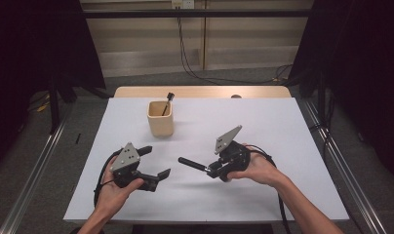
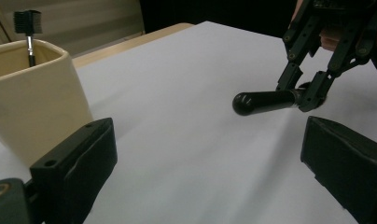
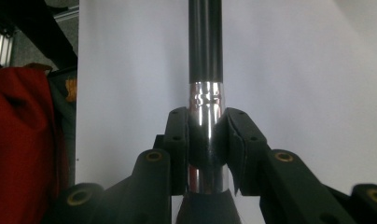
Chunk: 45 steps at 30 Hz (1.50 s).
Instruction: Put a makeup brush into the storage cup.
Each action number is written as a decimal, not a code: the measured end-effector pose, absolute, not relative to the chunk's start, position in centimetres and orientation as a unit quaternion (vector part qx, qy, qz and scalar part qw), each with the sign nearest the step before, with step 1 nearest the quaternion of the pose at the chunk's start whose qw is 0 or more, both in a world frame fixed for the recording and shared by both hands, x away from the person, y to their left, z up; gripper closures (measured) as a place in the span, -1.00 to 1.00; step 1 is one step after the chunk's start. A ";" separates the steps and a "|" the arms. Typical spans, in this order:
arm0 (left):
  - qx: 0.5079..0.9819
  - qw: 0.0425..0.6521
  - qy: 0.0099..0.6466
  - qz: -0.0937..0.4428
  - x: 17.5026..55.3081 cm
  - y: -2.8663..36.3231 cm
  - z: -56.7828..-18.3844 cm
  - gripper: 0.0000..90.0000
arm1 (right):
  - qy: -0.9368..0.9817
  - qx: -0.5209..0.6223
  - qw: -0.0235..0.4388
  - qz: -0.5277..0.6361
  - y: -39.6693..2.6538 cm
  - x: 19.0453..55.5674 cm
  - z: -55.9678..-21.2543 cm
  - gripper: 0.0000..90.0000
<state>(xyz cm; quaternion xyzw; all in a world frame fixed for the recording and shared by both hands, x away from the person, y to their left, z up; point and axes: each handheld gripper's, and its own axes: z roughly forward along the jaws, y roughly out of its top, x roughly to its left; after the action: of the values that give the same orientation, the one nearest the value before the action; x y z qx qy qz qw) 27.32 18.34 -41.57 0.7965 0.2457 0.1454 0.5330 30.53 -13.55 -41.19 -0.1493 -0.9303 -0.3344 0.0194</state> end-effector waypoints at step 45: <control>0.910 0.383 0.152 0.036 30.6 13.3 -40.3 -0.81 | -0.980 -0.061 0.043 -0.186 -10.3 31.8 -40.5 0.59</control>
<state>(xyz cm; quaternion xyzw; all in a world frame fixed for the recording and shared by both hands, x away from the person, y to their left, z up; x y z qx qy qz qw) 30.60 13.29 -40.35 0.9102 0.1525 0.0359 0.3834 31.83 -10.25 -40.48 -0.0608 -0.9798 -0.1857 0.0427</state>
